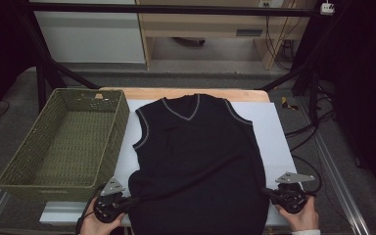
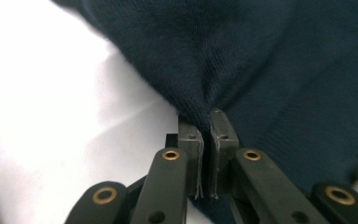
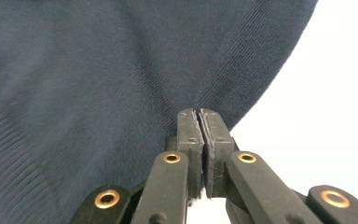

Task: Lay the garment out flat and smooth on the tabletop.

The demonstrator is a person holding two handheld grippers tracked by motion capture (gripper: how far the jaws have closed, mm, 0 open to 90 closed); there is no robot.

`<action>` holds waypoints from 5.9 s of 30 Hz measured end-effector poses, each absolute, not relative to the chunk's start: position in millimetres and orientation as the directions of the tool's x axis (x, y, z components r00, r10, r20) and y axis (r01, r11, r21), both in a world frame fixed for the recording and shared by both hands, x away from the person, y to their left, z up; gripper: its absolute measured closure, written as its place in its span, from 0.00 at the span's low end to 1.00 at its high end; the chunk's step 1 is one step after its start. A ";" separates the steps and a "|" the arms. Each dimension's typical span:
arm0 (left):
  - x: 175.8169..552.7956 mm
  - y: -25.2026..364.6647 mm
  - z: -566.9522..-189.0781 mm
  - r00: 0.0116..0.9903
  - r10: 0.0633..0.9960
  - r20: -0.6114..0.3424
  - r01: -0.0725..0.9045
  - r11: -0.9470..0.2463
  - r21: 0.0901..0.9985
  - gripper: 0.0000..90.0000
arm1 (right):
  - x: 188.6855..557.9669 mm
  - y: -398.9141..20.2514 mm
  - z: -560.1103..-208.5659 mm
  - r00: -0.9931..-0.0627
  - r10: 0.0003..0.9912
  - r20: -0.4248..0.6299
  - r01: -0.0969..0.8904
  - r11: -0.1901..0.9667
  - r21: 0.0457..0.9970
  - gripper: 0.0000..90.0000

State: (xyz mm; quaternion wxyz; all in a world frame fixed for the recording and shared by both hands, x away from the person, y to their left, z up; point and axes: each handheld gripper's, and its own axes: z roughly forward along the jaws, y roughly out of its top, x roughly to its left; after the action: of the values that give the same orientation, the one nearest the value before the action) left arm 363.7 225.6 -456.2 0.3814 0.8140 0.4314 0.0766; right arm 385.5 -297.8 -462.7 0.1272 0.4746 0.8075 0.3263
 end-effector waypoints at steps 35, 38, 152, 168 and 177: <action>383.0 214.9 -474.3 0.556 0.831 -0.010 0.609 -0.399 0.686 0.56 | 423.3 -295.7 -477.2 -0.550 0.834 0.040 0.608 0.368 0.704 0.57; 381.4 213.1 -472.8 0.584 0.812 0.001 0.600 -0.432 0.673 0.81 | 422.5 -294.3 -473.9 -0.547 0.836 0.031 0.621 0.381 0.685 0.82; 445.7 196.7 -440.0 0.705 0.700 -0.115 0.447 -0.313 0.838 0.11 | 453.9 -280.4 -451.0 -0.526 0.846 0.079 0.518 0.246 0.819 0.13; 491.5 184.1 -435.0 0.663 0.737 -0.127 0.460 -0.267 0.847 0.01 | 485.6 -271.5 -442.2 -0.509 0.858 0.071 0.505 0.232 0.831 0.11; 517.8 181.2 -426.3 0.651 0.751 -0.112 0.462 -0.274 0.843 0.01 | 503.9 -275.6 -435.0 -0.481 0.875 0.059 0.506 0.222 0.833 0.11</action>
State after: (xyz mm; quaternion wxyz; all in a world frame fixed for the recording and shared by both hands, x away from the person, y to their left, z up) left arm 517.8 181.2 -426.3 0.4612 0.7828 0.3874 0.1565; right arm 503.9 -275.6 -435.0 0.2188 0.4600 0.7504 0.4212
